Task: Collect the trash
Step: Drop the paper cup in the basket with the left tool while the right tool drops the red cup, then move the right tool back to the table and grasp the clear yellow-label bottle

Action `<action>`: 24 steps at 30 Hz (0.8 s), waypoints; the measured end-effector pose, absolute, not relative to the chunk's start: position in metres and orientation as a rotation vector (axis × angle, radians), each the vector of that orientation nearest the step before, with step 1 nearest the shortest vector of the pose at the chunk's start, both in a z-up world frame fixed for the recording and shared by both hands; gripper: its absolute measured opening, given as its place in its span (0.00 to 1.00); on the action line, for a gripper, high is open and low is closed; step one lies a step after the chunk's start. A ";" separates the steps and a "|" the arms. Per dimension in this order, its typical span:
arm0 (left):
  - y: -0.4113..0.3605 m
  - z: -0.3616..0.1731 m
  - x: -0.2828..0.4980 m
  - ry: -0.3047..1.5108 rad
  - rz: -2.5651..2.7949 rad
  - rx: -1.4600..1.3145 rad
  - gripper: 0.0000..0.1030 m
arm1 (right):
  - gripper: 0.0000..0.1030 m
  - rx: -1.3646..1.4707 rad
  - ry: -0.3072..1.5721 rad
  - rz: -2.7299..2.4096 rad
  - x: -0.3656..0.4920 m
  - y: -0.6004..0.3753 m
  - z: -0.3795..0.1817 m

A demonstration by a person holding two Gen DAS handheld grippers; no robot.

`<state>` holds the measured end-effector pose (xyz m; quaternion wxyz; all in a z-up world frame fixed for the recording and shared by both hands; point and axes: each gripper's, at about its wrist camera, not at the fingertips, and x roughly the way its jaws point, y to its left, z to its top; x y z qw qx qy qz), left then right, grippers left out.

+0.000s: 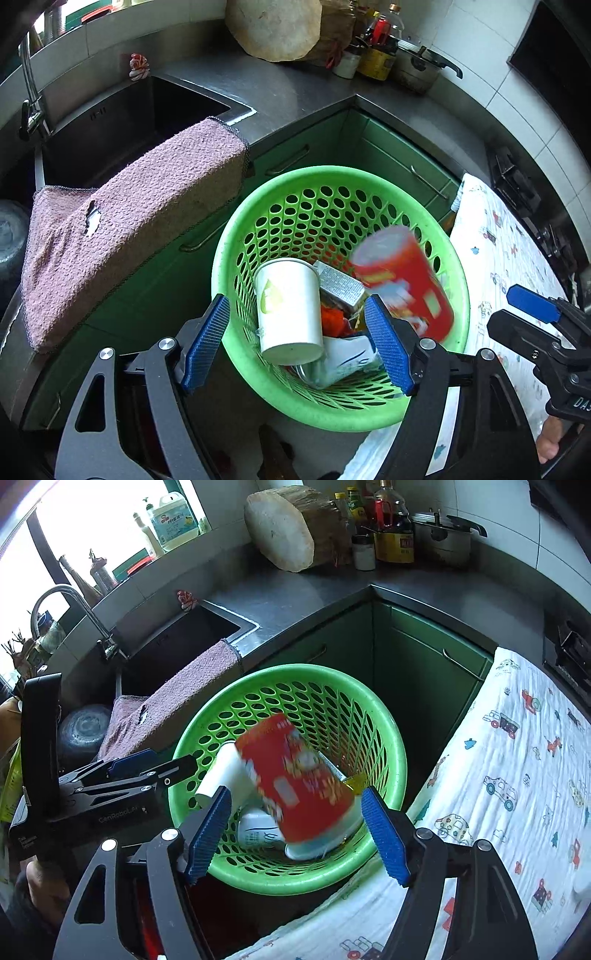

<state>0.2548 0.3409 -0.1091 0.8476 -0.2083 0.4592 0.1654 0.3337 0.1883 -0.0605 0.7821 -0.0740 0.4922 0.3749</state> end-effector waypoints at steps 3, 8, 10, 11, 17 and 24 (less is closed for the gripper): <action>0.339 -0.107 0.253 0.966 0.349 -0.440 0.73 | 0.68 -0.162 1.054 0.809 0.330 0.179 -0.056; 0.330 -0.102 0.253 0.959 0.347 -0.423 0.73 | 0.72 -0.158 1.036 0.793 0.324 0.153 -0.047; 0.324 -0.100 0.252 0.957 0.339 -0.416 0.73 | 0.72 -0.154 1.028 0.785 0.321 0.142 -0.044; 0.321 -0.099 0.252 0.956 0.338 -0.411 0.73 | 0.72 -0.153 1.026 0.781 0.320 0.135 -0.043; 0.297 -0.092 0.252 0.947 0.309 -0.380 0.73 | 0.74 -0.147 1.014 0.746 0.306 0.092 -0.038; 0.258 -0.084 0.254 0.939 0.265 -0.343 0.74 | 0.76 -0.129 1.014 0.666 0.298 0.028 -0.040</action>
